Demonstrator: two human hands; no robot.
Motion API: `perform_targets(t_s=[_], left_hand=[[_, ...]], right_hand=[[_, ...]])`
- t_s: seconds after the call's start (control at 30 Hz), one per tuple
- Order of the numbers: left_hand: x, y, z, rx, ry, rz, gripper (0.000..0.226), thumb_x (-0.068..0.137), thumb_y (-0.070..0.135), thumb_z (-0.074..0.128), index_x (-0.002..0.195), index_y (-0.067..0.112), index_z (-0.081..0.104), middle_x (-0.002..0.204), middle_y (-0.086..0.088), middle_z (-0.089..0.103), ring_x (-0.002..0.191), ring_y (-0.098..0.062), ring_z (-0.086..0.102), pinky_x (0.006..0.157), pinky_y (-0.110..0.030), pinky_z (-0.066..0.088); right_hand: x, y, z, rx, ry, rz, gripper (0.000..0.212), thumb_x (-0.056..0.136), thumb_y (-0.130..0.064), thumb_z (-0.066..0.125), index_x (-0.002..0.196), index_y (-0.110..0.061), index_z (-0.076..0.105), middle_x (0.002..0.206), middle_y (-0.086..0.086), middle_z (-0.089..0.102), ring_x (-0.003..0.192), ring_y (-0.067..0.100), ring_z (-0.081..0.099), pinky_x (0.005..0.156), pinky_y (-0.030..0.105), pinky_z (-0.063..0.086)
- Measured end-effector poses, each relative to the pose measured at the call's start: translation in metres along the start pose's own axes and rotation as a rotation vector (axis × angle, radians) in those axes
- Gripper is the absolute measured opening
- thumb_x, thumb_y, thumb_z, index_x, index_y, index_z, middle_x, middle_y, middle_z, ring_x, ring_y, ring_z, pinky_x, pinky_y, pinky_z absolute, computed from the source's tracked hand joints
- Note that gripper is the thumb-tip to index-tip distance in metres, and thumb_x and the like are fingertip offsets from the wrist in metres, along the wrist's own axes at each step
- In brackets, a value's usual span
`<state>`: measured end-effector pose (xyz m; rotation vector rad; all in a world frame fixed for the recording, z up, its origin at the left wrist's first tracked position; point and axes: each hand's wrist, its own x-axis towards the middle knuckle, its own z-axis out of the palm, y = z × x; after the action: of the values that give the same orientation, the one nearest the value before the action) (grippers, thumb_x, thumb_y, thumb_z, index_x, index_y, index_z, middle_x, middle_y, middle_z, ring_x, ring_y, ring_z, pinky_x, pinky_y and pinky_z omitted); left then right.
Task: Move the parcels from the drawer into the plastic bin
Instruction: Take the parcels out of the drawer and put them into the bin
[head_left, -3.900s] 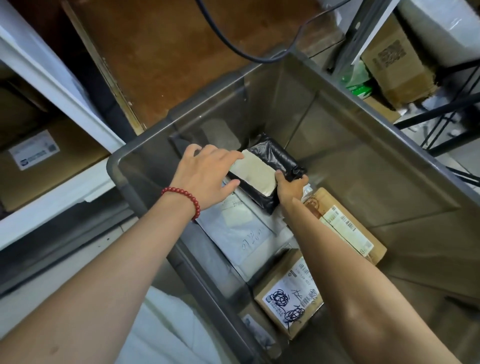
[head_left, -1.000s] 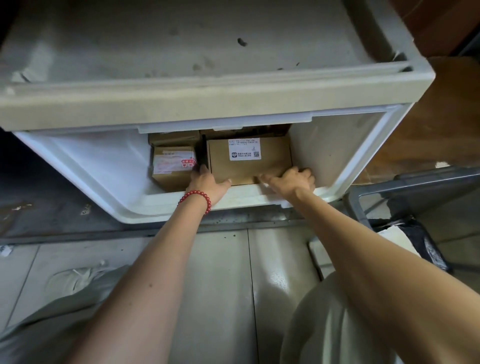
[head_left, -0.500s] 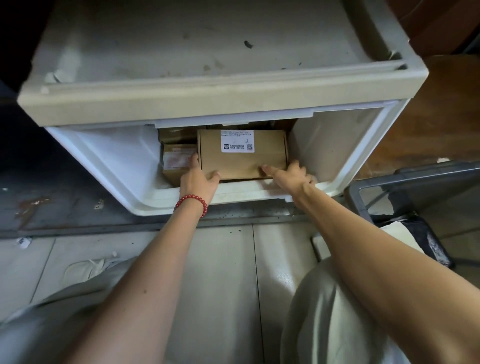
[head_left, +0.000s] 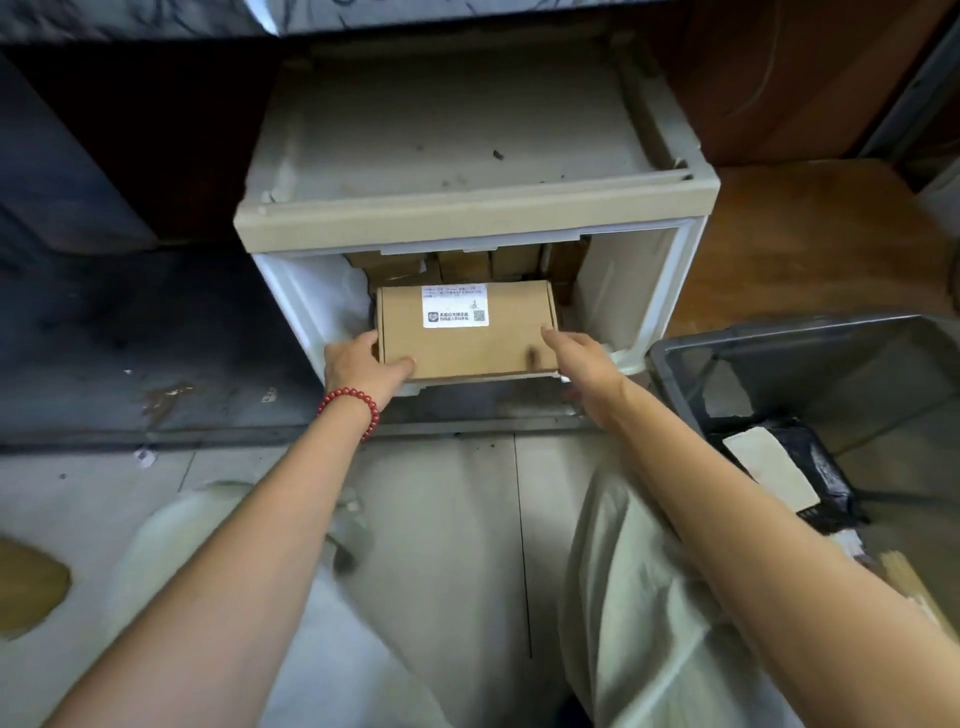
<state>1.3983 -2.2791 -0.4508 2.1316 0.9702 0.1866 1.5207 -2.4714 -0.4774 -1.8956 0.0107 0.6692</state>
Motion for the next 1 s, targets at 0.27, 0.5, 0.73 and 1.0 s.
perform_targets(t_s=[0.27, 0.5, 0.73, 1.0], left_hand=[[-0.062, -0.008, -0.013, -0.118, 0.024, -0.011, 0.051, 0.085, 0.047, 0.064, 0.129, 0.023, 0.058, 0.127, 0.002, 0.06, 0.108, -0.014, 0.052, 0.086, -0.023, 0.038], [-0.076, 0.002, -0.019, -0.442, 0.078, -0.044, 0.039, 0.083, 0.071, 0.046, 0.093, 0.034, 0.053, 0.102, 0.009, 0.061, 0.107, -0.02, 0.059, 0.094, -0.041, 0.048], [-0.07, 0.001, -0.02, -0.349, 0.141, -0.023, 0.047, 0.089, 0.068, 0.037, 0.098, 0.027, 0.058, 0.1, 0.004, 0.061, 0.101, -0.018, 0.055, 0.071, -0.022, 0.041], [-0.064, -0.013, -0.006, -0.16, 0.044, -0.047, 0.063, 0.086, 0.067, 0.046, 0.124, 0.019, 0.059, 0.123, 0.0, 0.06, 0.115, -0.023, 0.051, 0.092, -0.032, 0.04]], right_hand=[[-0.043, -0.006, -0.018, 0.117, -0.036, 0.034, 0.067, 0.097, -0.059, 0.035, 0.146, -0.014, 0.036, 0.149, 0.006, 0.041, 0.134, 0.029, 0.042, 0.102, 0.045, 0.036], [-0.058, -0.006, -0.03, 0.268, -0.065, 0.074, 0.081, 0.094, -0.069, 0.021, 0.138, -0.007, 0.049, 0.138, 0.009, 0.053, 0.11, 0.021, 0.055, 0.106, 0.04, 0.035], [-0.053, -0.006, -0.023, 0.189, -0.053, 0.089, 0.074, 0.095, -0.067, 0.029, 0.138, -0.01, 0.049, 0.139, 0.004, 0.054, 0.113, 0.021, 0.049, 0.101, 0.038, 0.037], [-0.044, -0.002, -0.019, 0.151, -0.024, 0.107, 0.07, 0.094, -0.065, 0.036, 0.139, -0.014, 0.047, 0.11, 0.001, 0.056, 0.099, 0.019, 0.053, 0.09, 0.033, 0.042]])
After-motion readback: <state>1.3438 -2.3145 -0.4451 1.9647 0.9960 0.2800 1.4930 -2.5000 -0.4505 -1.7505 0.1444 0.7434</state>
